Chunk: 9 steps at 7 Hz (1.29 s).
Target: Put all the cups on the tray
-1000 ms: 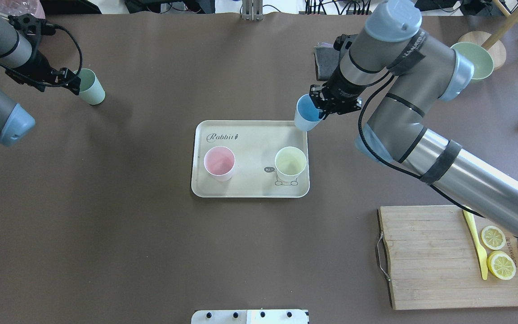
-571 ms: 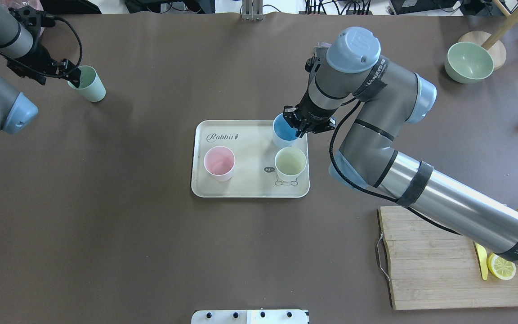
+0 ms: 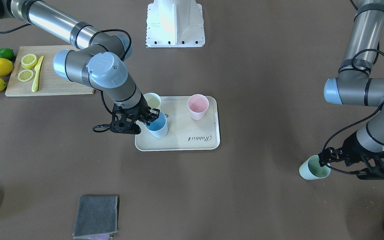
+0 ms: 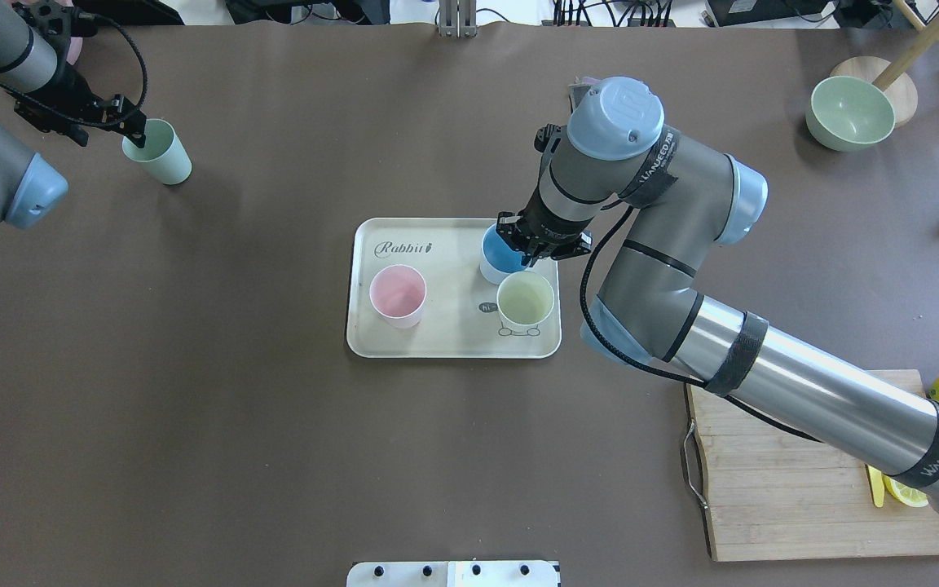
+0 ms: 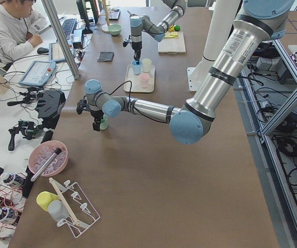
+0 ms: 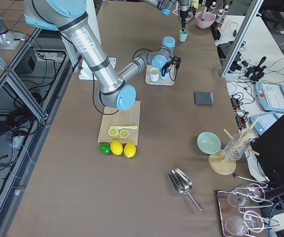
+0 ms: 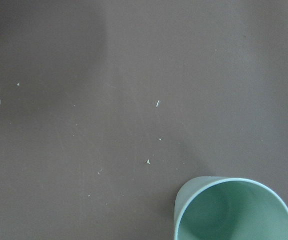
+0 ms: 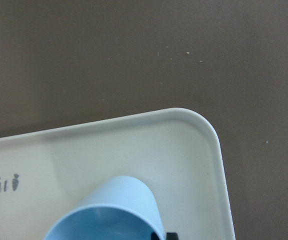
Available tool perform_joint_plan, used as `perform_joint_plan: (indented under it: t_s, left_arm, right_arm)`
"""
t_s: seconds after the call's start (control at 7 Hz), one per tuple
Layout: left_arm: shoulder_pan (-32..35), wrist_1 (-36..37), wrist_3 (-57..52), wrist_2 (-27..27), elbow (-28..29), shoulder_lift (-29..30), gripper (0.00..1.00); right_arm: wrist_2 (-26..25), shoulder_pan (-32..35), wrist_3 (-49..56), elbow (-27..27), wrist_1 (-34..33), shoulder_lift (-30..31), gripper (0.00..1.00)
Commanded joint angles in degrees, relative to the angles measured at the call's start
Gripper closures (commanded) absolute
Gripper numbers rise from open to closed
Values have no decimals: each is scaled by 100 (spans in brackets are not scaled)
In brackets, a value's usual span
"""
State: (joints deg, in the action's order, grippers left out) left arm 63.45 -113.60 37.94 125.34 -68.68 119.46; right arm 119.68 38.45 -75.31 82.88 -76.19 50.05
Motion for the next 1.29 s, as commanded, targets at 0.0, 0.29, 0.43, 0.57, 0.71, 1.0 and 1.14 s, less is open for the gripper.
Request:
perform_joint_plan:
  t_s: [0.0,0.29,0.43,0.57,0.71,1.0,1.14]
  left_arm:
    - [-34,-22,38,8,100,34,55]
    - [-61,-13,91,34,109,51,100]
    - [-78,4,326,60,83,182,100]
    - [-113,30,546,69,-56,261,100]
    - [-148,118,861,165,-171,454,100]
    - [-760,407,1956,263,-591,910,100]
    - [-1164,504,2676,149,-698,1226,100]
  right_arm:
    - [2,-74,-36,52,-19,4,1]
    - [229,231,43,341,-202,30,0]
    - [509,494,95,569,-395,144,0]
    - [538,619,296,754,-414,354,0]
    - [600,777,428,790,-414,469,0]
    - [679,1102,893,835,-406,855,0]
    - [714,1286,1226,844,-406,1083,0]
